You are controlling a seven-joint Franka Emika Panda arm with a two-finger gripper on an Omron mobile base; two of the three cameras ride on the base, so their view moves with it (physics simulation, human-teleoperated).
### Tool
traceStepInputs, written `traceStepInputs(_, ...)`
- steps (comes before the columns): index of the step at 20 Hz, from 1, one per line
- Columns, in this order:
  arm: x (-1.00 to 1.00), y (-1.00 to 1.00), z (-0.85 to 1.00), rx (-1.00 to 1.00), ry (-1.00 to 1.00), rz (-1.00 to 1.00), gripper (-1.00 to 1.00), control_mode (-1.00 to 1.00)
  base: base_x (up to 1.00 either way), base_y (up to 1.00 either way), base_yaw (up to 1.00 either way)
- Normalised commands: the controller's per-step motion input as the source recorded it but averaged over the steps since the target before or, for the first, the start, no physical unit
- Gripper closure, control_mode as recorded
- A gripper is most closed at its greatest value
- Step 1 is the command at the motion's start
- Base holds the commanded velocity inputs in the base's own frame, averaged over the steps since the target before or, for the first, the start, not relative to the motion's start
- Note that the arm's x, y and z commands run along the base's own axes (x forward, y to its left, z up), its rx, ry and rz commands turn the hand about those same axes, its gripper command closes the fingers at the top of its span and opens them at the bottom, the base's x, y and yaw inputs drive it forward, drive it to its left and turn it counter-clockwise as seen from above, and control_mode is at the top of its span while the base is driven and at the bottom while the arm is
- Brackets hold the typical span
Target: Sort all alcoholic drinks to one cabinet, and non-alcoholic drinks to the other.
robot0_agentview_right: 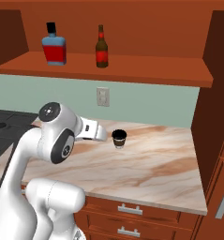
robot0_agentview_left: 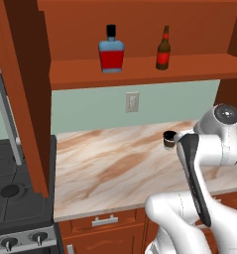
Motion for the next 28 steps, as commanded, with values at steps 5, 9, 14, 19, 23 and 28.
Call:
traceStepInputs(5, 0.31, -0.08, -0.19, 0.01, 0.00, 0.01, -1.00, -1.00, 0.00, 0.00, 0.00)
traceStepInputs(9, 0.36, -0.10, -0.21, 0.02, 0.00, 0.00, -1.00, -1.00, 0.00, 0.00, 0.00)
traceStepInputs(14, 0.41, -0.08, -0.21, 0.01, 0.01, 0.00, -1.00, -1.00, 0.00, 0.00, 0.00)
traceStepInputs(19, 0.40, -0.03, -0.21, 0.00, 0.04, 0.00, -1.00, -1.00, 0.00, 0.00, 0.00)
traceStepInputs(23, 0.39, -0.02, -0.18, 0.00, 0.07, 0.00, -1.00, -1.00, 0.00, 0.00, 0.00)
traceStepInputs(28, 0.37, -0.07, -0.15, 0.00, 0.07, 0.00, -1.00, -1.00, 0.00, 0.00, 0.00)
